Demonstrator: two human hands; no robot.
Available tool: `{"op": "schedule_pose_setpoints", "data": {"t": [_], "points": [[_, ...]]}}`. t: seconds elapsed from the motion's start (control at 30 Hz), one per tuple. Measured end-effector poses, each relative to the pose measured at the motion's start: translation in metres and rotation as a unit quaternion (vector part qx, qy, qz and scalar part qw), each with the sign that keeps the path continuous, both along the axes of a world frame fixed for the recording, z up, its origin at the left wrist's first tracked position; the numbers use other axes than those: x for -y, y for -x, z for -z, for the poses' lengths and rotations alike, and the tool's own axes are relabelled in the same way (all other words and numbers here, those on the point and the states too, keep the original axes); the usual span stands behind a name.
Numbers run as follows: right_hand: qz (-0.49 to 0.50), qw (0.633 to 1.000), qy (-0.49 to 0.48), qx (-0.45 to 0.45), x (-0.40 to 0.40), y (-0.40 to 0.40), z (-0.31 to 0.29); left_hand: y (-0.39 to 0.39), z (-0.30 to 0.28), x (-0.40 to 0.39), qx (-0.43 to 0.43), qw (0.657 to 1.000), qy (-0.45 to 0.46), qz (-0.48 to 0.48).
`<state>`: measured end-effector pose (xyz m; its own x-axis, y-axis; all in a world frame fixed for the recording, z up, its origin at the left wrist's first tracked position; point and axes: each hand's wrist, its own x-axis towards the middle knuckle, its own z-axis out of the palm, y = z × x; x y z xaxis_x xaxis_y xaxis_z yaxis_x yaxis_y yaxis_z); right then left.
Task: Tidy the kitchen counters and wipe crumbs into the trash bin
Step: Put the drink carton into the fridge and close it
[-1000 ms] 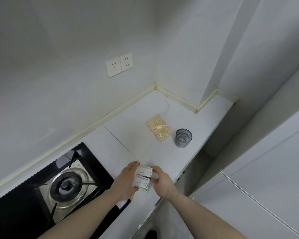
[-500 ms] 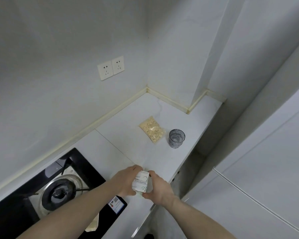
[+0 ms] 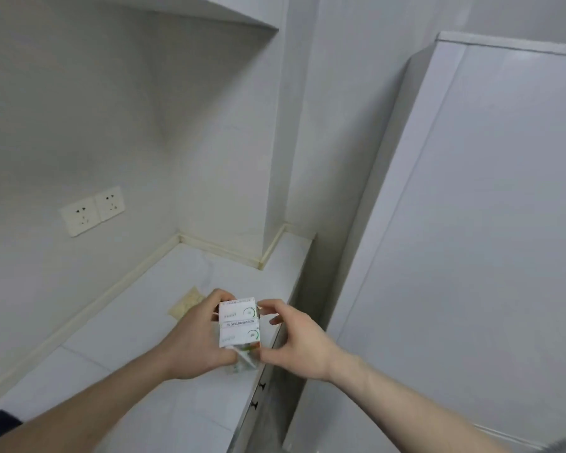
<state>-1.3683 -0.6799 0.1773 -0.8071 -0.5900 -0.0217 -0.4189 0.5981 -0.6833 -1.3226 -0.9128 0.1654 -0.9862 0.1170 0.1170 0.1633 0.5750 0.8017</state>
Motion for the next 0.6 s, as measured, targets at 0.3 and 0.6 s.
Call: {"op": "schedule_pose_setpoints", "data": {"t": [0.3,0.6], "points": [[0.066,0.852,-0.410,-0.318,-0.071,0.059,-0.099,0.047,-0.084,-0.023,-0.045,0.995,-0.078,-0.045],[0.055,0.664,-0.670,-0.327,-0.052,0.075,-0.105,0.049,-0.101,-0.031,-0.026,0.991,-0.092,-0.095]]}}
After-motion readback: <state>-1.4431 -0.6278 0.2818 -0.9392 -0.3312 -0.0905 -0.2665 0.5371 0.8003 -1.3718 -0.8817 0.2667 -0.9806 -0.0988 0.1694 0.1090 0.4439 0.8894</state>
